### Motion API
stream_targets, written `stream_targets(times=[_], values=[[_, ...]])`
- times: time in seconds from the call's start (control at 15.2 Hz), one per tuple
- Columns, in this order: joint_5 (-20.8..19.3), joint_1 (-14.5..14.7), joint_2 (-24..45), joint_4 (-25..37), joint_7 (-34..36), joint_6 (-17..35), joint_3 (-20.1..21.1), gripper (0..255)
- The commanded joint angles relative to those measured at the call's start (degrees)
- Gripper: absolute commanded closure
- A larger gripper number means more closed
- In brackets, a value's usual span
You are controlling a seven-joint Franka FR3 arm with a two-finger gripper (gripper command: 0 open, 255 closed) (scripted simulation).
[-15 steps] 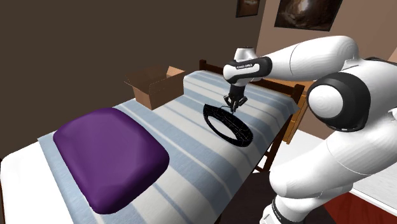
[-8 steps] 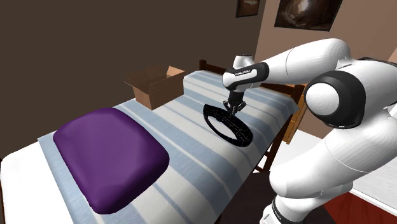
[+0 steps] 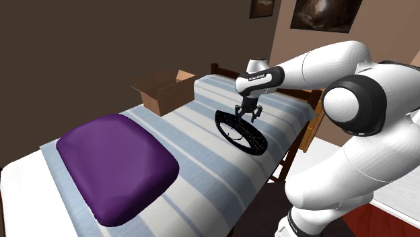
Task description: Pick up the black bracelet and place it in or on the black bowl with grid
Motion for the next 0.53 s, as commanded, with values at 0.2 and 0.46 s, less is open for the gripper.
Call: stream_targets(times=[0.2, 0.46], values=[[0.0, 0.0, 0.0, 0.0, 0.0, 0.0, 0.0, 0], [0.15, -0.16, -2.46, 5.06, -0.26, -7.49, -0.59, 0]])
